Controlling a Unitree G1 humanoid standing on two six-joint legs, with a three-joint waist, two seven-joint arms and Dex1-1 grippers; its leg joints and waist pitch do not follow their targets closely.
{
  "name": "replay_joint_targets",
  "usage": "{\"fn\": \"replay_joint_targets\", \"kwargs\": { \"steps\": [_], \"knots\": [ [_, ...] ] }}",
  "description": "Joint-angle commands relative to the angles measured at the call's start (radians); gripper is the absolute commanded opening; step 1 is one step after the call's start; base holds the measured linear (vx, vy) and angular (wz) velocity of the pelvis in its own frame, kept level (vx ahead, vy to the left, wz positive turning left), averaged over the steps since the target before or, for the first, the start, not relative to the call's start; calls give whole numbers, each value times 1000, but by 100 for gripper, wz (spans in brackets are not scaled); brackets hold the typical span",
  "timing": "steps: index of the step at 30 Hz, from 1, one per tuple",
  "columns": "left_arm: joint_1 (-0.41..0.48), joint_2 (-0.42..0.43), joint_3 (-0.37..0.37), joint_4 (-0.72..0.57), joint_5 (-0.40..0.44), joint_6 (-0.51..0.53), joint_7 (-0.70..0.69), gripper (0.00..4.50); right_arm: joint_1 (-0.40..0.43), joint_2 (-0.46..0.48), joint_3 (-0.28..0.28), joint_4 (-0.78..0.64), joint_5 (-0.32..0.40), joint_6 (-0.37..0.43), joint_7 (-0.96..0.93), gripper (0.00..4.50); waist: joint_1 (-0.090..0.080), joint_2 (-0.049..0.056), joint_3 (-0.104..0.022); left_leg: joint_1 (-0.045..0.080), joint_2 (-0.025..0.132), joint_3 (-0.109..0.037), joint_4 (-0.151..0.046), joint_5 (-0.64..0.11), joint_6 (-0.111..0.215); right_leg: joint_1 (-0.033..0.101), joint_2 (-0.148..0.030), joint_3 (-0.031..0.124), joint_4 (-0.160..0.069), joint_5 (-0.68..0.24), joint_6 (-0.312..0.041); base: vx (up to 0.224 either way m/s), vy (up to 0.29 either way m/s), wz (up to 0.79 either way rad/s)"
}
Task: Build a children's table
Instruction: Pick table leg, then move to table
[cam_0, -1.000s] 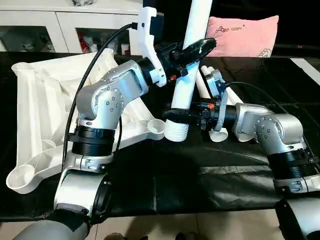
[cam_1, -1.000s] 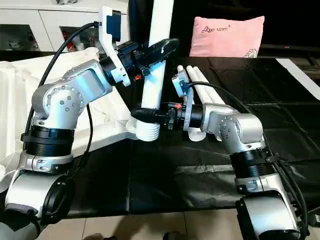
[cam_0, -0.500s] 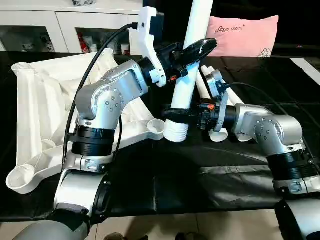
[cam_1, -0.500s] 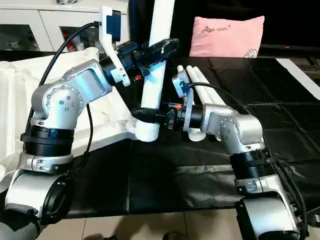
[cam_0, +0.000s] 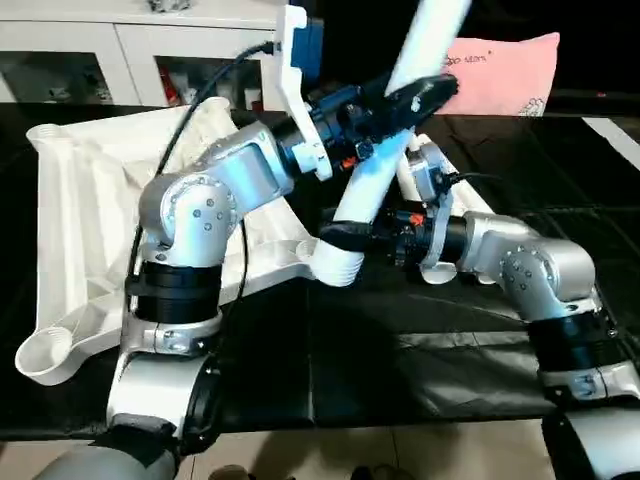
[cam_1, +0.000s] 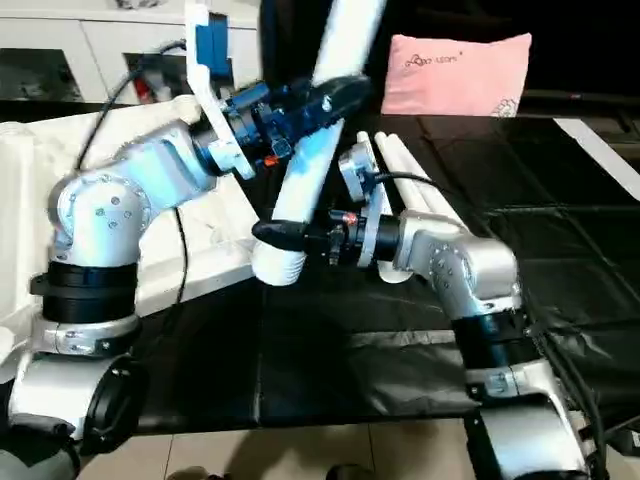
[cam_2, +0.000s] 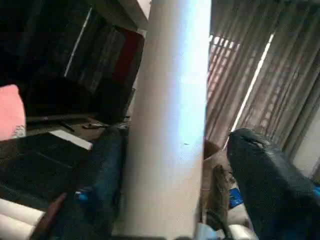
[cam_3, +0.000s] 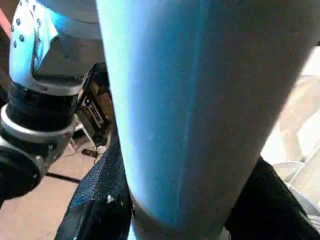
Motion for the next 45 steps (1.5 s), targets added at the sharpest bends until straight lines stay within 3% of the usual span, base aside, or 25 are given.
{"fn": "replay_joint_targets", "kwargs": {
  "steps": [1, 3, 4, 6, 10, 13, 14, 17, 18, 20, 22, 23, 25, 26, 28, 33, 38, 39, 41, 45],
  "knots": [
    [-19, -37, 42, -17, -90, 5, 9, 382, 8, 7, -30, 31, -15, -5, -48, 193, 1, -12, -83, -7, -11, 26, -58, -90, 41, 81, -34, 13, -69, -247, -191, 0, 0, 0],
    [-19, -37, 42, -17, -90, 5, 9, 385, 8, 7, -30, 31, -15, -5, -48, 193, 2, -11, -83, -8, -12, 26, -58, -89, 40, 82, -35, 12, -69, -249, -194, 0, 0, 0],
    [-32, -59, 109, 5, -149, 1, 40, 385, 9, 22, -44, 38, -13, -17, -67, 193, 1, -10, -84, -8, -12, 27, -57, -87, 40, 81, -34, 13, -67, -238, -196, 0, 0, 0],
    [-48, -76, 169, 36, -199, 5, 83, 400, 12, 36, -51, 38, -10, -25, -80, 193, 0, -13, -84, -9, -17, 28, -56, -86, 42, 82, -32, 13, -70, -233, -202, 0, 0, 0],
    [-59, -87, 216, 62, -239, 5, 118, 444, 16, 54, -63, 36, -3, -30, -103, 193, 1, -10, -84, -7, -14, 27, -58, -92, 43, 81, -31, 11, -71, -249, -197, 0, 0, 0],
    [-59, -89, 231, 68, -247, 2, 131, 450, 15, 74, -85, 41, 8, -33, -134, 193, 0, -9, -84, -6, -13, 26, -59, -91, 45, 81, -32, 11, -71, -243, -193, 0, 0, 0],
    [-48, -73, 213, 54, -209, -16, 112, 450, 12, 84, -101, 45, 11, -43, -158, 193, 1, -4, -84, -5, -13, 25, -59, -87, 44, 81, -32, 11, -70, -237, -191, 0, 0, 0],
    [-24, -36, 174, 25, -135, -56, 89, 450, 14, 99, -129, 42, 5, -66, -217, 193, 1, -7, -83, -3, -10, 24, -63, -86, 44, 79, -34, 11, -72, -250, -177, 0, 0, 0],
    [-6, 7, 134, 10, -54, -111, 84, 450, 21, 106, -142, 33, -22, -113, -266, 193, 0, -10, -83, -5, -6, 22, -65, -83, 37, 78, -38, 11, -69, -260, -166, 0, 0, 0],
    [7, 36, 110, 10, -1, -147, 87, 450, 27, 111, -152, 26, -56, -151, -322, 193, -3, -6, -83, -4, -7, 24, -64, -74, 26, 76, -36, 13, -69, -256, -154, 0, 0, 0],
    [67, 140, 35, 16, 184, -248, 138, 450, 79, 84, -115, -60, -158, -165, -412, 193, -3, 3, -80, -2, -5, 22, -68, -81, 10, 75, -34, 14, -71, -262, -128, 0, 0, 0],
    [76, 152, 29, 17, 203, -257, 148, 450, 88, 80, -108, -75, -172, -163, -424, 193, -5, 0, -81, -3, -8, 22, -67, -72, 5, 78, -31, 14, -69, -250, -118, 0, 0, 0],
    [85, 164, 23, 17, 222, -265, 160, 450, 98, 76, -99, -91, -186, -160, -434, 193, -7, 4, -85, -1, -10, 24, -66, -65, -6, 80, -32, 15, -63, -220, -126, 0, 0, 0],
    [141, 193, 11, 12, 263, -271, 188, 450, 146, 91, -95, -136, -223, -183, -487, 193, -6, 27, -84, 1, -11, 22, -65, -71, -13, 76, -32, 16, -60, -202, -143, 0, 0, 0],
    [251, 252, -34, -2, 372, -323, 224, 450, 234, 123, -91, -210, -281, -239, -571, 193, -12, 19, -83, -4, -10, 23, -69, -83, -12, 77, -30, 16, -66, -193, -133, 0, 0, 0],
    [410, 281, -53, -6, 478, -389, 274, 450, 340, 186, -120, -293, -313, -270, -719, 193, -29, 30, -81, 0, -9, 20, -77, -162, -31, 68, -27, 16, -74, -279, -119, 0, 0, 0],
    [487, 297, -57, -33, 540, -448, 308, 450, 404, 203, -142, -334, -348, -291, -788, 193, -33, 27, -75, 2, -8, 18, -81, -237, -26, 61, -27, 18, -83, -357, -92, 0, 0, 0],
    [530, 299, -52, -52, 561, -474, 331, 450, 437, 205, -151, -344, -391, -293, -842, 193, -34, 26, -74, 1, -9, 18, -82, -235, -26, 60, -27, 18, -83, -359, -89, 0, 0, 0],
    [590, 293, -41, -77, 579, -505, 361, 450, 473, 201, -140, -351, -466, -310, -908, 193, -33, 24, -74, -2, -8, 18, -82, -224, -33, 59, -27, 19, -83, -349, -87, 0, 0, 0],
    [656, 275, -34, -114, 590, -502, 376, 450, 498, 204, -120, -367, -490, -340, -930, 193, -35, 27, -71, 1, -10, 18, -82, -268, -25, 53, -25, 18, -87, -378, -73, 0, 0, 0]
  ]
}}
